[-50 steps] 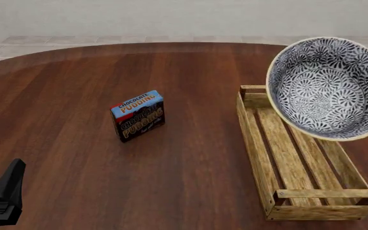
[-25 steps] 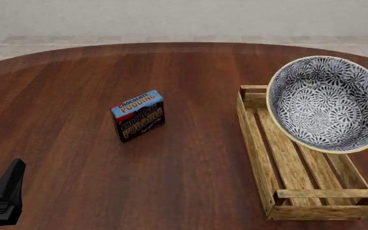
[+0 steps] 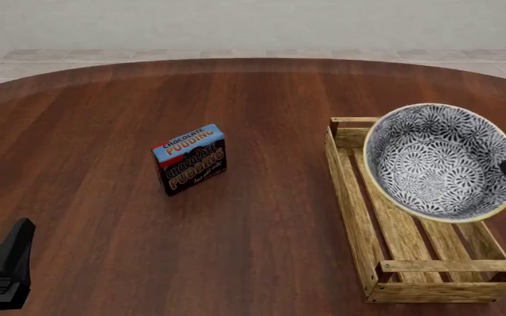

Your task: Pick up the bowl on the left and put it in the tray.

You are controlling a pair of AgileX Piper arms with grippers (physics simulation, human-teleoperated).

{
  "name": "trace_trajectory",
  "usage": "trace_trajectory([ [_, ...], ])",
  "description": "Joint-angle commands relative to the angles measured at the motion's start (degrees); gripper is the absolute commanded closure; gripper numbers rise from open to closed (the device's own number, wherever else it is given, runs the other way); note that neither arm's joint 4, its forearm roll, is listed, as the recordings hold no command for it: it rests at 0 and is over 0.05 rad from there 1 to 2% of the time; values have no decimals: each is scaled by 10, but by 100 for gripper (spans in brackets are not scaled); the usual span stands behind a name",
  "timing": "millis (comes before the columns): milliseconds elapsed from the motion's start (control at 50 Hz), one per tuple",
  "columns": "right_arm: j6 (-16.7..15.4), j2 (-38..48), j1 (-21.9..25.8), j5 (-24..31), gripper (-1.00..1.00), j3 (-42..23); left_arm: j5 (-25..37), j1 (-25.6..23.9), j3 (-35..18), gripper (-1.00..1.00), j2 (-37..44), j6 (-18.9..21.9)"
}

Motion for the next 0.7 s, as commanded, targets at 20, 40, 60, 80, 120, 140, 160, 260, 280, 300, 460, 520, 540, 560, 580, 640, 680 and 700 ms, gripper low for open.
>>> trace_trajectory([
  [20, 7, 25, -13, -29, 100, 19, 0, 0, 0, -100, 0, 0],
  [40, 7, 26, -13, -29, 100, 19, 0, 0, 0, -100, 0, 0],
  [60, 9, 30, -14, -34, 100, 22, 0, 0, 0, -100, 0, 0],
  [80, 9, 35, -15, -40, 100, 25, 0, 0, 0, -100, 0, 0],
  [120, 11, 48, -17, -52, 100, 31, 0, 0, 0, -100, 0, 0],
  [140, 10, 49, -17, -54, 100, 32, 0, 0, 0, -100, 0, 0],
  [160, 11, 51, -16, -56, 100, 33, 0, 0, 0, -100, 0, 0],
  [260, 8, 58, -17, -64, 100, 34, 0, 0, 0, -100, 0, 0],
  [280, 9, 61, -17, -66, 100, 35, 0, 0, 0, -100, 0, 0],
  [300, 9, 63, -17, -69, 100, 36, 0, 0, 0, -100, 0, 0],
  [460, 15, 75, -18, -81, 100, 40, 0, 0, 0, -100, 0, 0],
  [520, 18, 88, -22, -94, 100, 44, 0, 0, 0, -100, 0, 0],
  [540, 26, 97, -24, -101, 100, 49, 0, 0, 0, -100, 0, 0],
  [560, 28, 103, -24, -108, 100, 52, 0, 0, 0, -100, 0, 0],
  [580, 30, 104, -24, -110, 100, 54, 0, 0, 0, -100, 0, 0],
  [640, 33, 109, -28, -116, 100, 56, 0, 0, 0, -100, 0, 0],
  [680, 36, 113, -29, -122, 100, 60, 0, 0, 0, -100, 0, 0],
  [700, 37, 115, -29, -124, 100, 62, 0, 0, 0, -100, 0, 0],
])
